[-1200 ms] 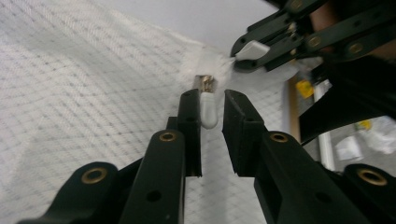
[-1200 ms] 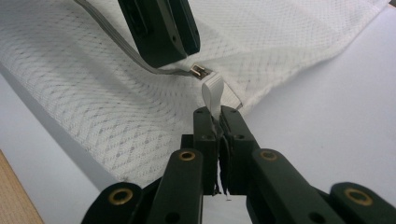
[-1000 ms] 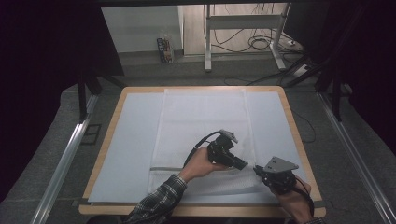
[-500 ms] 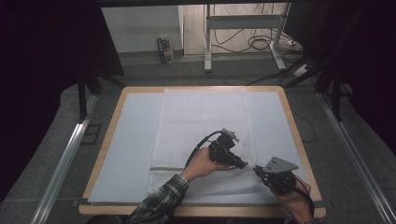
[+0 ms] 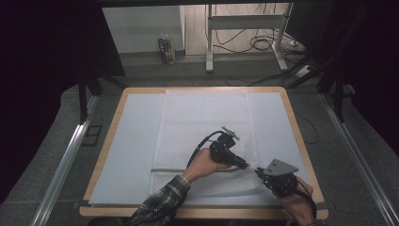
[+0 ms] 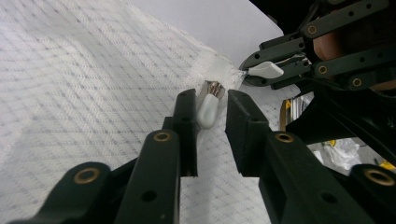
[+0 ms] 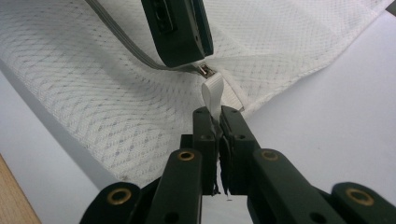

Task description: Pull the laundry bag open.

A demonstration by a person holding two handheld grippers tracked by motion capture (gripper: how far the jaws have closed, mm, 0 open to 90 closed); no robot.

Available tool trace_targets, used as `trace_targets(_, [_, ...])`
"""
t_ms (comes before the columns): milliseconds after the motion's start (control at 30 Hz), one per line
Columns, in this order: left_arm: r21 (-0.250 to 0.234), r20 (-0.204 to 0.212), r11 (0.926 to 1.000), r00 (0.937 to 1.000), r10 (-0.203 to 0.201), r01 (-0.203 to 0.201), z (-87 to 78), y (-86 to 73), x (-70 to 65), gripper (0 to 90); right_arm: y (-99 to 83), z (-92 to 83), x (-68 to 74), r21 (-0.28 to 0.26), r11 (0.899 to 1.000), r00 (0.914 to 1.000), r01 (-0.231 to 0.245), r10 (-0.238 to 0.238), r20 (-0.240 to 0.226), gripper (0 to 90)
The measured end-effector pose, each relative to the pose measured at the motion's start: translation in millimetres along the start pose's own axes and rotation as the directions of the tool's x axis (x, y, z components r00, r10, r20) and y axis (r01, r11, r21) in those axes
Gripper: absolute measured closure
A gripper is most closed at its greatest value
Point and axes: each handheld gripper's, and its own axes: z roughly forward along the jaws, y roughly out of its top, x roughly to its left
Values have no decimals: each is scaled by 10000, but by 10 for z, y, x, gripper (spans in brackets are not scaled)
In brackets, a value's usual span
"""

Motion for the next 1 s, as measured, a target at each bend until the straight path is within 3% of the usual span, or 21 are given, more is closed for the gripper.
trace_targets(433, [200, 138, 9998, 9999, -54, 52, 15, -2, -23, 833, -5, 0, -7, 12, 10000, 10000, -48, 48, -3, 849])
trace_targets(500, [307, 62, 9995, 9999, 121, -123, 21, -4, -40, 837, -8, 4, -13, 15, 9998, 9998, -207, 207, -26, 849])
trace_targets(600, [525, -319, 9955, 9963, 801, -784, 36, -7, -87, 843, -15, 10, -26, 68, 9994, 9994, -330, 331, -124, 847])
trace_targets(633, [525, -319, 9955, 9963, 801, -784, 36, -7, -87, 845, -15, 10, -26, 68, 9994, 9994, -330, 331, -124, 847])
trace_targets(700, [565, -539, 9918, 9915, 1180, -1150, 28, -8, -116, 847, -16, 6, -41, 18, 9989, 9987, -470, 471, -207, 828])
trace_targets(733, [554, -678, 9885, 9872, 1444, -1408, 23, -11, -139, 852, -24, -2, -70, -72, 9970, 9964, -775, 772, -357, 766])
trace_targets(767, [554, -678, 9885, 9872, 1444, -1408, 23, -11, -139, 854, -24, -2, -70, -72, 9970, 9964, -775, 772, -357, 766])
trace_targets(800, [573, -818, 9827, 9802, 1805, -1762, 18, -19, -166, 858, -41, 0, -121, -168, 9912, 9907, -1314, 1306, -382, 641])
trace_targets(867, [516, -929, 9779, 9740, 2068, -2027, 8, -30, -193, 862, -53, 1, -175, -251, 9851, 9841, -1701, 1684, -566, 543])
trace_targets(900, [516, -929, 9779, 9740, 2068, -2027, 8, -30, -193, 863, -53, 1, -175, -251, 9851, 9841, -1701, 1684, -566, 543])
trace_targets(933, [446, -1042, 9726, 9672, 2318, -2283, -1, -46, -214, 865, -64, 26, -232, -202, 9758, 9740, -2176, 2158, -691, 445])
trace_targets(1000, [266, -1059, 9676, 9618, 2525, -2511, -6, -66, -218, 869, -75, 69, -278, -144, 9691, 9621, -2462, 2425, -1244, 411])
